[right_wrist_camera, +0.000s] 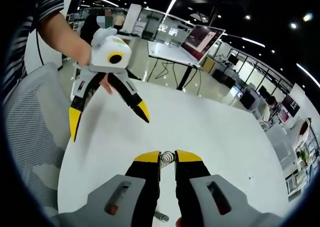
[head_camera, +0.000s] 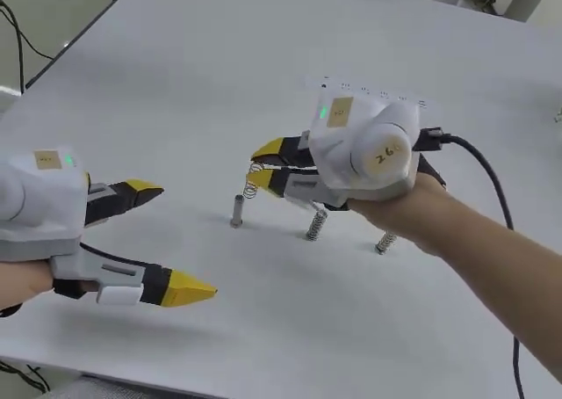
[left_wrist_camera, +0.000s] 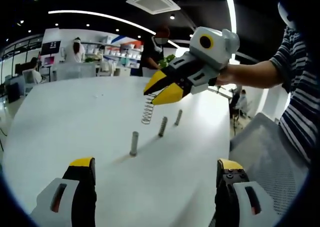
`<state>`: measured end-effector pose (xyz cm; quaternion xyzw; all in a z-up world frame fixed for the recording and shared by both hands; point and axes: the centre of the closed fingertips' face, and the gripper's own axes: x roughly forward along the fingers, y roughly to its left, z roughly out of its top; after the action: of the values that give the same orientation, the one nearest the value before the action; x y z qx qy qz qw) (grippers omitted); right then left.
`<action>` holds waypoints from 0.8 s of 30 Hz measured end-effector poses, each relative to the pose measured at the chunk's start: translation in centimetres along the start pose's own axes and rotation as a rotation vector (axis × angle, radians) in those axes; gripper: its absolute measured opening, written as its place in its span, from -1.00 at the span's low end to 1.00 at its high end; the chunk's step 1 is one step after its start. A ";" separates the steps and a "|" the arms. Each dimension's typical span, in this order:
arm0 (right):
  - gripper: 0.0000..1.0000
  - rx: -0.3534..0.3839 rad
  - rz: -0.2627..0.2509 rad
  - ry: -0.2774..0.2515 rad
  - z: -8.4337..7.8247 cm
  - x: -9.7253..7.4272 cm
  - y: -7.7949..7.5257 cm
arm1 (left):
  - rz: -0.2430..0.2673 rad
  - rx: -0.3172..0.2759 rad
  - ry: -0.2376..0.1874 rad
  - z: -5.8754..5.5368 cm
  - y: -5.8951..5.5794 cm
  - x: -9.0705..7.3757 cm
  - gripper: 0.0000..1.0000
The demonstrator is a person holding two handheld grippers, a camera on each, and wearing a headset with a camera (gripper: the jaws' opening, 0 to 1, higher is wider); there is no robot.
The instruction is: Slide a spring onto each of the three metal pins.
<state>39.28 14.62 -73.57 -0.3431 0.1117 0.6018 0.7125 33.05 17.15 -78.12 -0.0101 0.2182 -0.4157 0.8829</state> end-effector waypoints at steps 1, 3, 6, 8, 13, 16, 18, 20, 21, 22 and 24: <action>-0.85 0.007 0.002 -0.002 0.0 0.2 0.0 | 0.000 -0.002 0.000 0.0 0.0 0.0 0.96; -0.85 0.011 0.002 -0.004 0.1 0.4 -0.1 | 0.000 -0.002 0.001 0.0 0.0 0.0 0.96; -0.85 0.015 0.002 0.001 -0.1 0.8 -0.1 | -0.002 -0.004 0.002 -0.1 0.0 0.0 0.96; -0.84 0.015 0.007 0.008 -0.4 1.0 -0.1 | 0.000 -0.006 -0.001 -0.1 0.1 0.0 0.96; -0.84 0.023 0.005 0.018 -0.9 1.5 -0.1 | 0.005 -0.016 -0.006 -0.1 0.3 -0.1 0.95; -0.84 0.032 0.007 0.015 -0.8 1.6 -0.1 | 0.007 -0.020 -0.006 -0.2 0.4 -0.2 0.95; -0.84 0.034 0.005 0.012 -0.7 1.8 -0.2 | 0.010 -0.024 -0.003 -0.3 0.5 -0.3 0.95; -0.84 0.032 0.008 0.016 -0.8 2.0 -0.1 | 0.010 -0.028 -0.003 -0.3 0.5 -0.3 0.94; -0.84 0.028 0.009 0.019 -0.9 2.1 -0.1 | 0.011 -0.029 -0.004 -0.4 0.5 -0.4 0.94; -0.84 0.031 0.013 0.020 -0.9 2.2 0.0 | 0.010 -0.030 -0.004 -0.4 0.5 -0.4 0.94; -0.84 0.031 0.014 0.020 -1.0 2.2 0.1 | 0.011 -0.030 -0.006 -0.4 0.5 -0.4 0.94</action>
<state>40.04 15.75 -75.60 -0.3375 0.1306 0.6016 0.7121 33.06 17.86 -78.40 -0.0236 0.2220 -0.4077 0.8854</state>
